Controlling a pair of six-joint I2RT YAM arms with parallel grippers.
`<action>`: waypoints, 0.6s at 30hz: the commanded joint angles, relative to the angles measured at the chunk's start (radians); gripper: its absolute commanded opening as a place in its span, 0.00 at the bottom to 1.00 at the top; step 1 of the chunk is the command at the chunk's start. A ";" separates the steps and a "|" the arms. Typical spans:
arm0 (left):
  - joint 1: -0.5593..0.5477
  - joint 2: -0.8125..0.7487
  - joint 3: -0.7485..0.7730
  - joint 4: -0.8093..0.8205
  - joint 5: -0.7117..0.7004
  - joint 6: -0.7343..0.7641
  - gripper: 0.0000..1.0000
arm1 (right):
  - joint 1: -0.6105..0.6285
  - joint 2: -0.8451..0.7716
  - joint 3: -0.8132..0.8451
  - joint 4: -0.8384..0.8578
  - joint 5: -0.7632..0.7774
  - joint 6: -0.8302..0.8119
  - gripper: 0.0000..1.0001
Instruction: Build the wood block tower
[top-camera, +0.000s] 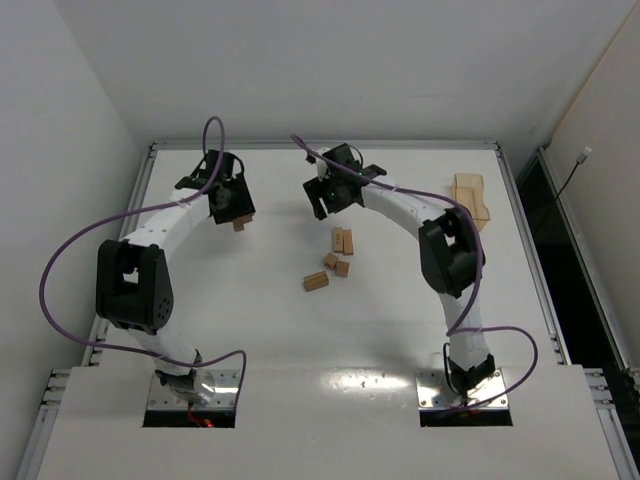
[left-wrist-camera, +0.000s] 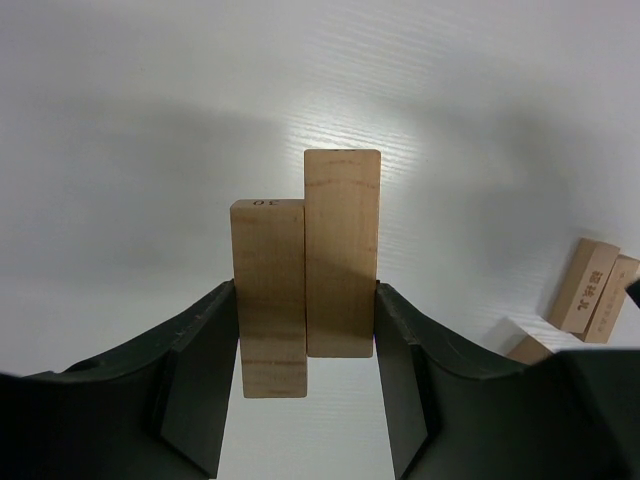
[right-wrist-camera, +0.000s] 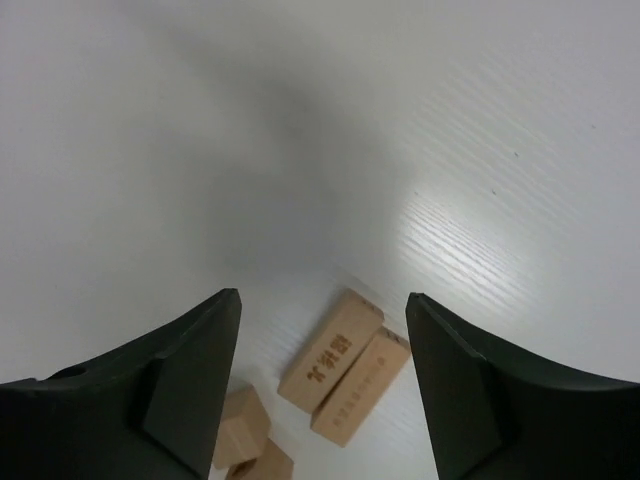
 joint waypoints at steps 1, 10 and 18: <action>-0.022 -0.015 0.002 0.028 0.000 -0.017 0.00 | -0.035 -0.163 -0.093 0.014 0.059 -0.087 0.66; -0.307 0.012 0.026 0.002 -0.085 -0.067 0.00 | -0.197 -0.513 -0.422 0.025 0.303 -0.047 0.68; -0.462 0.314 0.322 -0.108 -0.071 -0.161 0.00 | -0.320 -0.764 -0.627 -0.032 0.291 -0.013 0.68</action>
